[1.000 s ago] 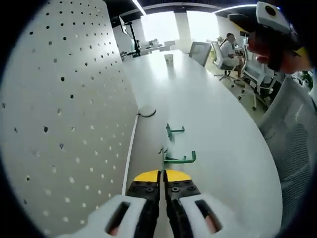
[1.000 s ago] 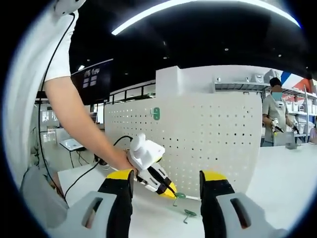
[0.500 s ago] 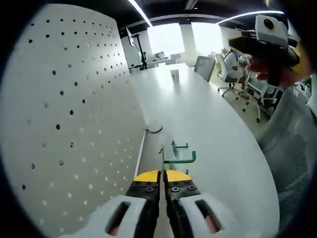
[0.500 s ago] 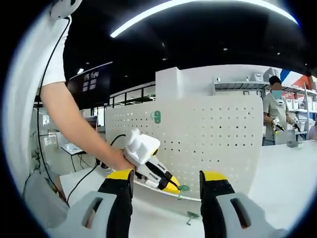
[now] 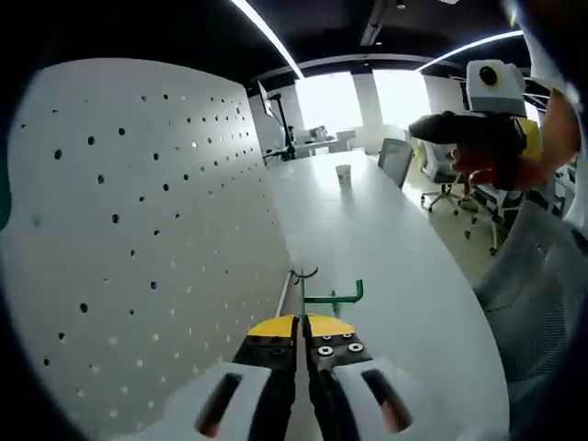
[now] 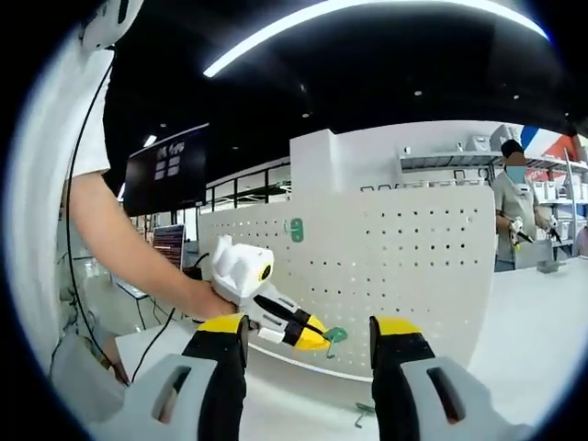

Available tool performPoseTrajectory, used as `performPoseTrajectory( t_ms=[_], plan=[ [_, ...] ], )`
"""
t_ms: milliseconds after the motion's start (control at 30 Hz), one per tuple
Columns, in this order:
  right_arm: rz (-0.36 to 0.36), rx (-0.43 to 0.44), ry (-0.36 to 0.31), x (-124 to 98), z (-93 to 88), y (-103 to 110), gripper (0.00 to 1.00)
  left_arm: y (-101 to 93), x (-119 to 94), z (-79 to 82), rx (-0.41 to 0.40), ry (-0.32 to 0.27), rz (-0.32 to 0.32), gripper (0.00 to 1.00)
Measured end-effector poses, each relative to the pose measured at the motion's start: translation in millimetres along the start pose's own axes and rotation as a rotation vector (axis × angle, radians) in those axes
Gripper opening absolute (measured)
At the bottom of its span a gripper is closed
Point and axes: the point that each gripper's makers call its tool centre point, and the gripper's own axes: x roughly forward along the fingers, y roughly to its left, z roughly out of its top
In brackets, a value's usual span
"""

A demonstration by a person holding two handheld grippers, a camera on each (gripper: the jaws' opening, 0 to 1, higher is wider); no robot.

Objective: Insert the hook assembly into the mounting plate slot until the hook locks in place.

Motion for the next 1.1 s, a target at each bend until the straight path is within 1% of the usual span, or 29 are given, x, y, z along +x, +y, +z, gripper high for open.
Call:
performPoseTrajectory(
  t_ms=[200, 267, 300, 333, 367, 433, 600, 700, 833, 1033, 1100],
  plan=[
    [0.011, -0.002, -0.005, 4, 6.4, 8, 0.51, 1.9, -16, 14.8, -0.023, -0.069, 0.035, 0.02],
    [0.016, -0.005, -0.006, 5, 8.0, 11, 0.51, 2.7, -21, 17.2, -0.029, -0.081, 0.044, 0.02],
    [0.019, -0.008, -0.006, 6, 8.3, 12, 0.51, 4.3, -23, 18.8, -0.041, -0.09, 0.055, 0.02],
    [0.023, -0.007, -0.006, 7, 9.1, 12, 0.51, 5.6, -26, 22.7, -0.062, -0.111, 0.067, 0.02],
    [0.025, -0.007, -0.007, 7, 10.1, 13, 0.51, 6.2, -29, 23.7, -0.06, -0.112, 0.077, 0.02],
    [0.03, -0.011, -0.007, 8, 12.6, 14, 0.51, 6.7, -36, 29.0, -0.076, -0.14, 0.094, 0.02],
    [0.04, -0.013, -0.018, 11, 19.4, 18, 0.51, 4.4, -49, 35.2, -0.083, -0.169, 0.109, 0.03],
    [0.046, -0.012, -0.025, 14, 24.0, 22, 0.51, 5.1, -60, 43.1, -0.099, -0.204, 0.129, 0.03],
    [0.053, -0.011, -0.033, 16, 29.0, 27, 0.51, 4.8, -73, 49.8, -0.109, -0.241, 0.145, 0.03],
    [0.064, -0.017, -0.032, 19, 32.6, 34, 0.51, 5.5, -95, 58.9, -0.133, -0.299, 0.189, 0.03],
    [0.068, -0.014, -0.036, 20, 34.6, 37, 0.51, 4.1, -103, 60.3, -0.127, -0.311, 0.2, 0.03]
  ],
)
